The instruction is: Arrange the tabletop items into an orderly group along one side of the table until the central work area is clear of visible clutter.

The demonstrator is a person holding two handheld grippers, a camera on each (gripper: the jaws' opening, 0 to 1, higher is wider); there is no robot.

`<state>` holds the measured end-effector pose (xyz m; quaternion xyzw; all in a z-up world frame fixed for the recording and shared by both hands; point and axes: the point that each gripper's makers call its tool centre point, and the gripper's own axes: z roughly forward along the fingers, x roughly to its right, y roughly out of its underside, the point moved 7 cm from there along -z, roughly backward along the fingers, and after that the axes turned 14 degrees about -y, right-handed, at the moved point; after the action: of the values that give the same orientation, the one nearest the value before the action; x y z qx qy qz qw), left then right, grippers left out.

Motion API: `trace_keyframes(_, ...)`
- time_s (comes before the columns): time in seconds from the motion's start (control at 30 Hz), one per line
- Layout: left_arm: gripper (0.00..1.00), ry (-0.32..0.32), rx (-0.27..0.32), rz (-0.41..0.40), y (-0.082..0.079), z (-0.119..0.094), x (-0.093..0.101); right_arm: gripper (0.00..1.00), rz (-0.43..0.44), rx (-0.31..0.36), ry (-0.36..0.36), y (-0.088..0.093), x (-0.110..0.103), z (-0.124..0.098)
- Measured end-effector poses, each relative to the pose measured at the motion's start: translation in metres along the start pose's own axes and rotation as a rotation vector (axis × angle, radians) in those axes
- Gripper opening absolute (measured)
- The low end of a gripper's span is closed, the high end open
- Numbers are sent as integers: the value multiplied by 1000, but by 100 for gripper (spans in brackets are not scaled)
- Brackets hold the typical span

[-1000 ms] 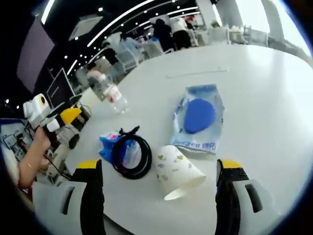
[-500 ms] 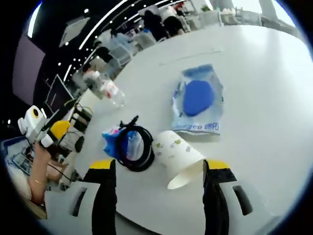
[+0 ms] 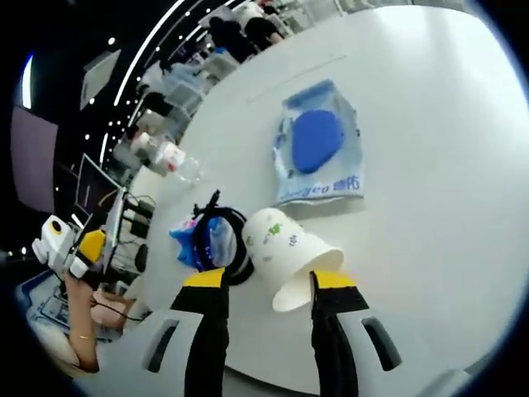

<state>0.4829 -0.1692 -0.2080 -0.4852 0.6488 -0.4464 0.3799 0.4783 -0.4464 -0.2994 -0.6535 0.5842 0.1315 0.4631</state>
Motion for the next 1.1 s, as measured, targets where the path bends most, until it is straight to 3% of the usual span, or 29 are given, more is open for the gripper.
trace_keyframes(0.2,98,38,-4,8,0,-4,7,25,-74,-18,12,-2,-2,3)
trace_keyframes(0.37,98,44,4,26,1,-6,10,8,-100,-8,-28,-3,-6,5)
trace_keyframes(0.8,95,91,19,31,0,-9,22,2,-88,20,-73,-8,-14,4)
trace_keyframes(1.1,93,160,8,101,5,-10,40,1,-198,-38,-126,-8,-29,4)
